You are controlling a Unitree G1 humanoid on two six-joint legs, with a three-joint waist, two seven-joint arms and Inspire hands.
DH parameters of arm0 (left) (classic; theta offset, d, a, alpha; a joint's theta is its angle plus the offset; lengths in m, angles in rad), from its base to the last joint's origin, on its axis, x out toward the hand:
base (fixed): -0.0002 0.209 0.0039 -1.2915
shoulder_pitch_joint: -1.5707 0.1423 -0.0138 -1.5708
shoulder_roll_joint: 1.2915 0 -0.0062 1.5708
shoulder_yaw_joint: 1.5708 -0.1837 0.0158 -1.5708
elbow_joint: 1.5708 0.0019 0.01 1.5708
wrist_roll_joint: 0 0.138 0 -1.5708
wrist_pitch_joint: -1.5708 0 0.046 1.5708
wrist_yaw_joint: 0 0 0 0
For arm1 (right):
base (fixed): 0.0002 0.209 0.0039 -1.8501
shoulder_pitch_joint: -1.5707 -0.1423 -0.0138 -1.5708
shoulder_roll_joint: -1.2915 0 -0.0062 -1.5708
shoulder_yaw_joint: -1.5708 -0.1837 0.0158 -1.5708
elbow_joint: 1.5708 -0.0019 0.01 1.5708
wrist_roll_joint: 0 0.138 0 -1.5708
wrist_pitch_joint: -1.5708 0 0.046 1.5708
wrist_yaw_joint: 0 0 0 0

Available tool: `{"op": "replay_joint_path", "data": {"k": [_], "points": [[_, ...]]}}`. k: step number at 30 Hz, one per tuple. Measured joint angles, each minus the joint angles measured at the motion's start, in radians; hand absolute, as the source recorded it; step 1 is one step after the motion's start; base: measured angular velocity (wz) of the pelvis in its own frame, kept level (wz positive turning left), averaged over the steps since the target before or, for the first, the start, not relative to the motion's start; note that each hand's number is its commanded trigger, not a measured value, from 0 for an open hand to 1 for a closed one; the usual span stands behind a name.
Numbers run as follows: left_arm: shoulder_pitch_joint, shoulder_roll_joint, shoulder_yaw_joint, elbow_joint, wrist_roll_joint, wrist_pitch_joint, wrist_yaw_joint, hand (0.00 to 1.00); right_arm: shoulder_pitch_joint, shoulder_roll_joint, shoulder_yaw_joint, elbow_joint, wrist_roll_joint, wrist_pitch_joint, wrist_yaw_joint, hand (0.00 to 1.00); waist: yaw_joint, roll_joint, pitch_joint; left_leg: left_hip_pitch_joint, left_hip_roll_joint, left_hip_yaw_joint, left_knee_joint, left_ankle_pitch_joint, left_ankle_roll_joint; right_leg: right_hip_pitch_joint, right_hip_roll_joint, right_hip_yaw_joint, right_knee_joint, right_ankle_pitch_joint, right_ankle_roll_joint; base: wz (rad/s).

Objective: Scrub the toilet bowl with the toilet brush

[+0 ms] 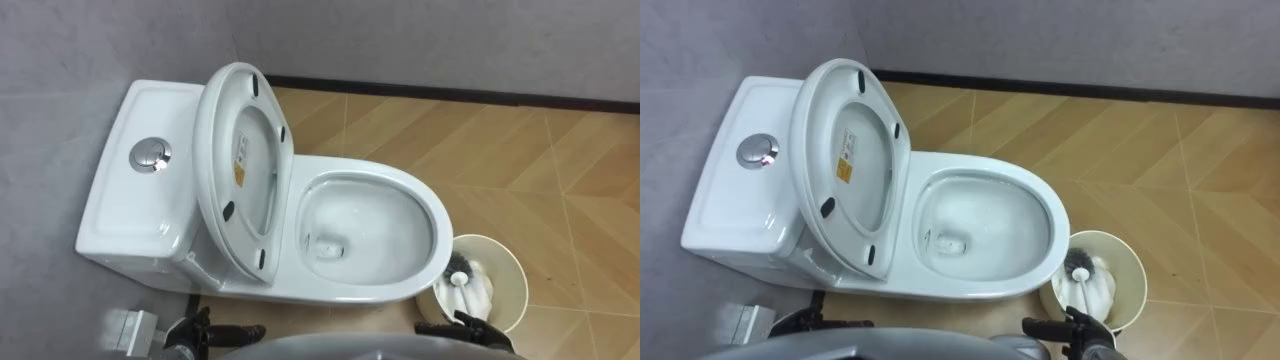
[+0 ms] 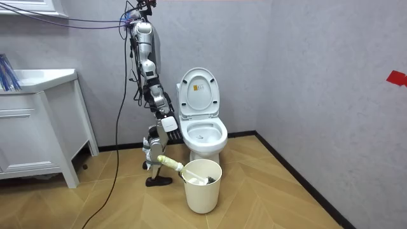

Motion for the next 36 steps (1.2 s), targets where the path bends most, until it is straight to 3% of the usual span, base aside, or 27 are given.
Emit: {"op": "replay_joint_path", "data": {"k": [9,21,36], "points": [[-0.003,0.0,0.0,0.0,0.028,-0.015,0.003,0.0,0.003,0.0,-0.007,0.0,-0.009,-0.012,-0.009,0.0,0.005,0.001,0.0003,-0.002,0.0,0.001,0.0,0.0,0.0,-0.004,0.001,0.006,0.0,0.0,0.0,-0.01],[-0.005,0.0,-0.002,-0.002,0.027,-0.021,0.003,0.0,0.024,0.0,0.003,-0.028,-0.016,-0.03,-0.129,0.0,0.004,0.004,-0.0002,-0.003,0.0,0.002,0.0,0.0,0.0,-0.007,0.001,0.008,0.001,0.0,0.0,0.0],[-0.026,0.004,0.0,0.003,0.066,-0.023,0.015,0.0,-0.017,-0.001,0.007,-0.035,-0.2,-0.029,-0.19,0.0,0.002,0.004,-0.0013,-0.039,0.0,-0.003,0.006,0.0,0.0,-0.048,0.0,0.01,0.02,0.0,-0.001,0.0]]}}
